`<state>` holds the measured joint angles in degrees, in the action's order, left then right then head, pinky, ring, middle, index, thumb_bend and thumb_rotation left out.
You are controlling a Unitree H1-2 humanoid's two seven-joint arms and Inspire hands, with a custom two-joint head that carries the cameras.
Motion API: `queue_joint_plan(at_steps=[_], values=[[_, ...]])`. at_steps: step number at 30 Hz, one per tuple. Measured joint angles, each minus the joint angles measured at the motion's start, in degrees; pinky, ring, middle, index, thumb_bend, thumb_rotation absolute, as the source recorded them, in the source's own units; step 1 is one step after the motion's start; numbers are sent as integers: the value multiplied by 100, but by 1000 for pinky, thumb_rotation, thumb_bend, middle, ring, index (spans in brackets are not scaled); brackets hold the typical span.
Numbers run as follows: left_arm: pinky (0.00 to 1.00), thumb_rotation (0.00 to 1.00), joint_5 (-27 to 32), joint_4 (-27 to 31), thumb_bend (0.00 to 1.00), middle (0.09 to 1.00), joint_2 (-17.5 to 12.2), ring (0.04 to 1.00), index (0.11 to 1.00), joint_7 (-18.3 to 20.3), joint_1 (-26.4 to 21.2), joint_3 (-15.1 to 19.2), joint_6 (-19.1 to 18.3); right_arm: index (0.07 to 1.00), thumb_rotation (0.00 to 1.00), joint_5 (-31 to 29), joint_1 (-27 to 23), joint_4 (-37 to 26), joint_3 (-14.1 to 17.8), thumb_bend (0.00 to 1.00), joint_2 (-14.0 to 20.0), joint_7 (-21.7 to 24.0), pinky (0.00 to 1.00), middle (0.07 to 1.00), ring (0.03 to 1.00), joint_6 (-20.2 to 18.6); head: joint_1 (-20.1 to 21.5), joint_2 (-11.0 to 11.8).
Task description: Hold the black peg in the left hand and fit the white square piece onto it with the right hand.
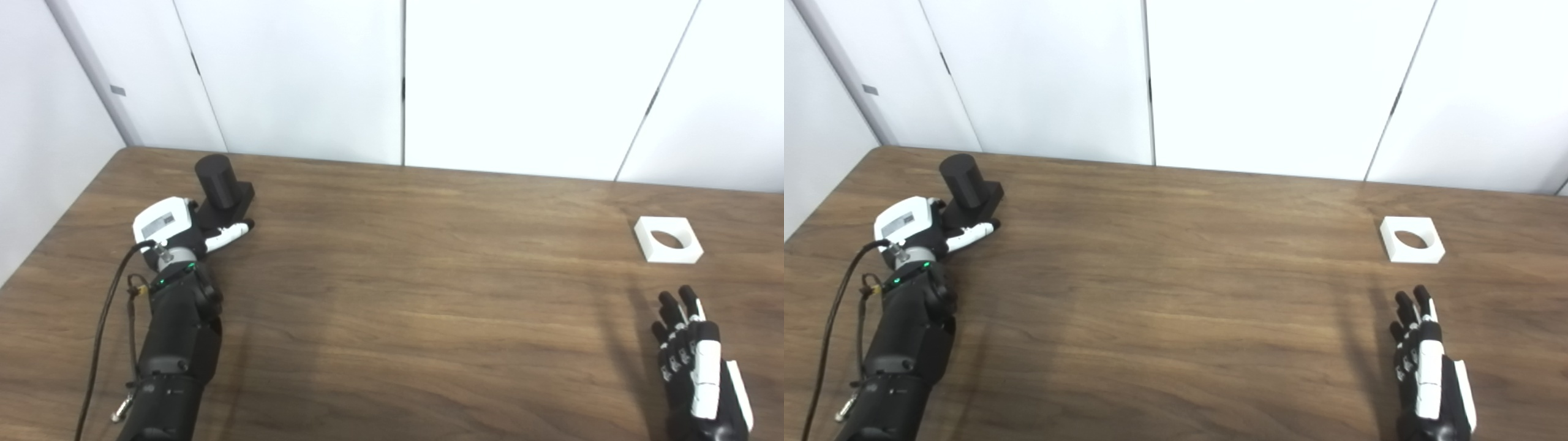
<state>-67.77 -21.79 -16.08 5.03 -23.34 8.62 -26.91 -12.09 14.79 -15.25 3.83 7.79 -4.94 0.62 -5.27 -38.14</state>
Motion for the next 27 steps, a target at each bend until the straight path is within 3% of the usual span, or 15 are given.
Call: queue_joint_plan(at_steps=[6, 12, 19, 23, 27], values=[[794, 696, -74, -108, 791, 853, -15, 848, 814, -29, -25, -92, 0, 1000, 1000, -14, 5, -40, -2, 467, -2, -1, 1000, 958, 990, -54, 26, -18], [792, 610, -180, -176, 767, 841, -94, 842, 772, -63, -38, -248, 0, 1000, 1000, -15, 5, -59, -3, 466, -4, -5, 1000, 952, 980, -81, 44, -26], [779, 643, -284, -178, 742, 831, -113, 827, 756, -41, -40, -308, 1, 1000, 1000, -28, 5, -60, -5, 472, -4, -5, 1000, 952, 990, -84, 35, -44], [700, 650, -505, -184, 725, 790, -117, 780, 718, 0, -44, -336, 8, 1000, 1000, -55, 5, -70, -4, 489, -5, -6, 1000, 952, 989, -102, 44, -53], [709, 560, -549, -185, 701, 770, -127, 775, 669, 21, -60, -340, 10, 1000, 1000, -56, 7, -73, -5, 486, -4, -6, 1000, 951, 987, -105, 44, -62]])
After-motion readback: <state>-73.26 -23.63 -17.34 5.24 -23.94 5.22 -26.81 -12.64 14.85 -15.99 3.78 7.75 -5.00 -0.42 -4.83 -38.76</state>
